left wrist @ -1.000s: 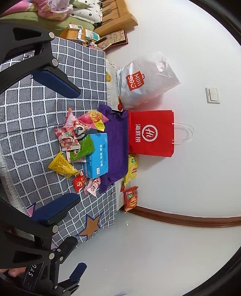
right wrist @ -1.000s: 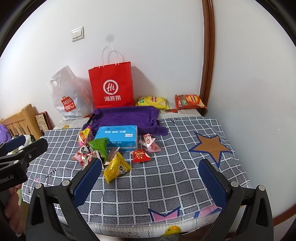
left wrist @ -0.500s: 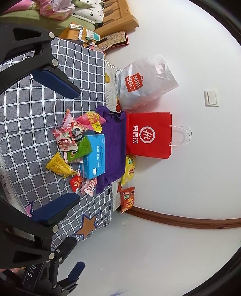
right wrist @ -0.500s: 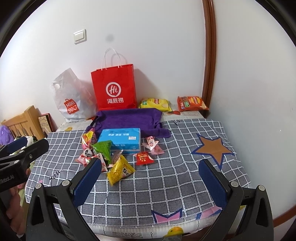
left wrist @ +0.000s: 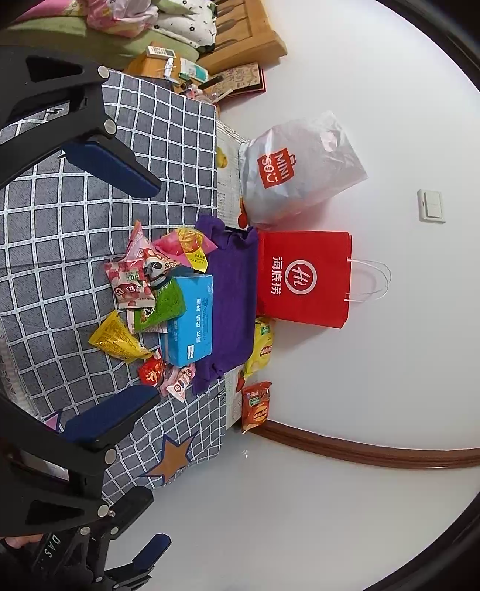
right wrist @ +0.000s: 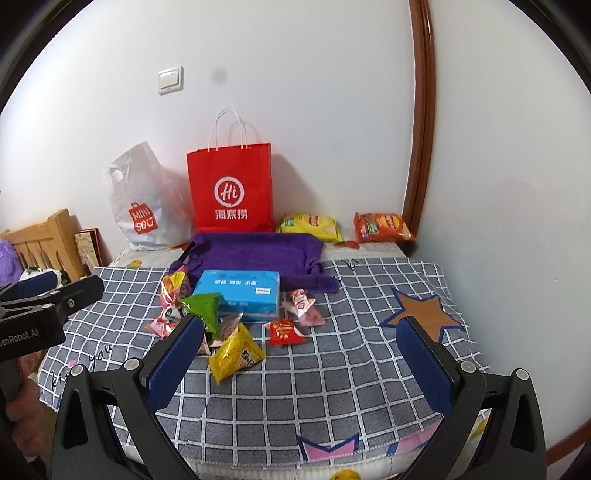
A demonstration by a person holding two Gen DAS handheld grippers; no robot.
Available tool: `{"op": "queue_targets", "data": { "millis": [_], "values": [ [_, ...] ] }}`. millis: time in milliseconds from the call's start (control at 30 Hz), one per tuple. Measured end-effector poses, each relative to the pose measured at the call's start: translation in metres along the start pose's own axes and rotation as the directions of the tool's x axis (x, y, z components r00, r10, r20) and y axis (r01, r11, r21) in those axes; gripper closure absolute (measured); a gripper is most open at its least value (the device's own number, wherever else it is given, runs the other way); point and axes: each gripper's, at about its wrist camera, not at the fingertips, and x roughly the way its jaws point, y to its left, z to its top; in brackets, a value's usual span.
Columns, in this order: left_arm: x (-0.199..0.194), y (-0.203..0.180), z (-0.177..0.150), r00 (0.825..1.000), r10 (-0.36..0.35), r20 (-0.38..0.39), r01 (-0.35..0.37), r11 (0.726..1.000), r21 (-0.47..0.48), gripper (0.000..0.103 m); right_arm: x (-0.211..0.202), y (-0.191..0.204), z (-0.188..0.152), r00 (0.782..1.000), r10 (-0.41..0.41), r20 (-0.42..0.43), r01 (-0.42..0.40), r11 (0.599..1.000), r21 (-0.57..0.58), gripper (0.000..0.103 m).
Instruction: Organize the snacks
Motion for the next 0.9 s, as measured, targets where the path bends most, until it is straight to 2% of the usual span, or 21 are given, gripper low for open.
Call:
{"op": "queue_targets", "data": {
  "millis": [233, 433, 600, 700, 767, 900],
  "values": [
    [0.023, 0.008, 0.003, 1.0, -0.011, -0.028, 0.012, 1.0, 0.014, 0.001, 0.02, -0.008, 0.004, 0.998, 0.062, -0.016, -0.061, 0.998, 0.034, 0.0],
    [0.05, 0.018, 0.004, 0.999, 0.013, -0.048, -0.013, 1.0, 0.007, 0.002, 0.056, -0.012, 0.005, 0.995, 0.05, -0.083, -0.048, 0.998, 0.031, 0.0],
    [0.08, 0.03, 0.002, 0.994, 0.049, -0.094, -0.05, 0.999, -0.014, 0.002, 0.091, -0.015, -0.002, 0.991, 0.031, -0.133, -0.028, 0.999, 0.026, 0.001],
    [0.099, 0.038, 0.001, 0.991, 0.046, -0.128, -0.05, 0.998, -0.023, 0.002, 0.118, -0.016, -0.005, 0.983, 0.049, -0.176, -0.045, 0.999, 0.03, 0.005],
    [0.109, 0.043, 0.0, 0.989, 0.037, -0.147, -0.042, 0.999, -0.032, 0.002, 0.135, -0.019, -0.006, 0.98, 0.049, -0.194, -0.042, 0.998, 0.041, 0.011],
    [0.126, 0.053, -0.001, 0.984, 0.075, -0.161, -0.081, 0.996, -0.031, 0.002, 0.171, -0.025, -0.005, 0.971, 0.066, -0.23, -0.053, 0.997, 0.064, 0.021]
  ]
}}
